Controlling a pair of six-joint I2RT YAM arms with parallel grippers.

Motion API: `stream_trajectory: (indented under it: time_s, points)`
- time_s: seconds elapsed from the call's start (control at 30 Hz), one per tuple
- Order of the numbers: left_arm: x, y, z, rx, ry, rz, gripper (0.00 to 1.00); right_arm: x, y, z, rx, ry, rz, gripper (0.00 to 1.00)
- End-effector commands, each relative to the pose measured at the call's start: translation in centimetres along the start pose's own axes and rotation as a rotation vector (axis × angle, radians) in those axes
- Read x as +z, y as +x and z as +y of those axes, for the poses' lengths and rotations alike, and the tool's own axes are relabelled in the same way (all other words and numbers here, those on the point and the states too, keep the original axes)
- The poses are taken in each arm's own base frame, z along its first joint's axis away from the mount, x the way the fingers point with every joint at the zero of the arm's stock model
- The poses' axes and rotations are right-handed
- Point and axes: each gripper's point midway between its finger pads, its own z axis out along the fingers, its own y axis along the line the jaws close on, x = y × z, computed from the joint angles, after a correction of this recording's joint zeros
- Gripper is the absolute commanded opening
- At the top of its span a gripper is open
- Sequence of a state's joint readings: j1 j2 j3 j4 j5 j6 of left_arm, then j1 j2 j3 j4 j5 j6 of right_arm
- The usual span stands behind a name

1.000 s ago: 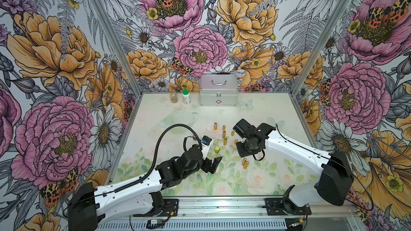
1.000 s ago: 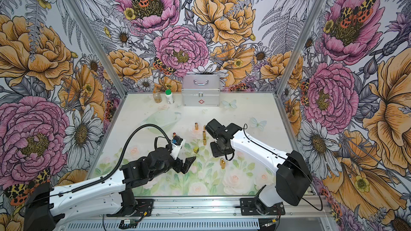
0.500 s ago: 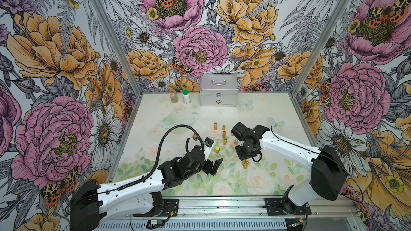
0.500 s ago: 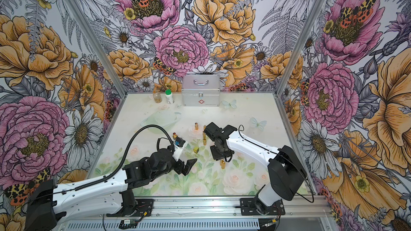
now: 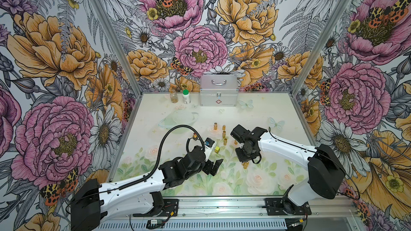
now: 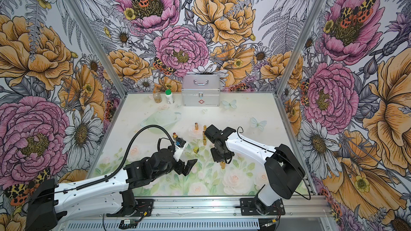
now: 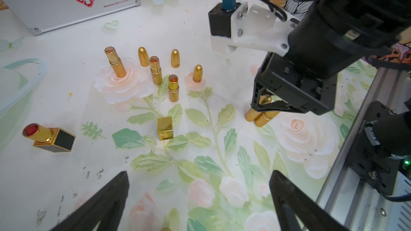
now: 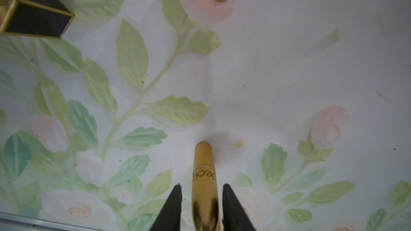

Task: Open the lipstick cap
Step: Pick up the lipstick at the center of the board.

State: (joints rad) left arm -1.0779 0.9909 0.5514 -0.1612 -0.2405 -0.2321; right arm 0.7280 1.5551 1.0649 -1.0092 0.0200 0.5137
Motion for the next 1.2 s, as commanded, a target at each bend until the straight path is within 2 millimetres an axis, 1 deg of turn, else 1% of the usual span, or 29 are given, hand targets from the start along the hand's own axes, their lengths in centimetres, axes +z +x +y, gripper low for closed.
stream_trajectory:
  time_s: [0.0, 0.37, 0.83, 1.0, 1.17]
  points:
    - [-0.1, -0.6, -0.1, 0.017, -0.012, -0.014, 0.99, 0.5, 0.0, 0.3, -0.012, -0.001, 0.000, 0.31]
    - [-0.1, -0.7, 0.0, 0.016, -0.012, -0.016, 0.99, 1.0, 0.1, 0.0, -0.015, 0.019, 0.007, 0.28]
    - [-0.1, -0.6, 0.0, 0.018, -0.016, -0.014, 0.99, 1.2, -0.1, 0.0, -0.018, 0.023, 0.002, 0.23]
    - [-0.2, -0.7, 0.1, 0.018, -0.019, -0.016, 0.99, 0.7, -0.6, 0.2, -0.016, 0.013, -0.015, 0.22]
    - [-0.2, -1.3, 0.3, 0.023, -0.036, -0.037, 0.99, -0.9, -1.6, 1.2, -0.008, -0.036, -0.058, 0.22]
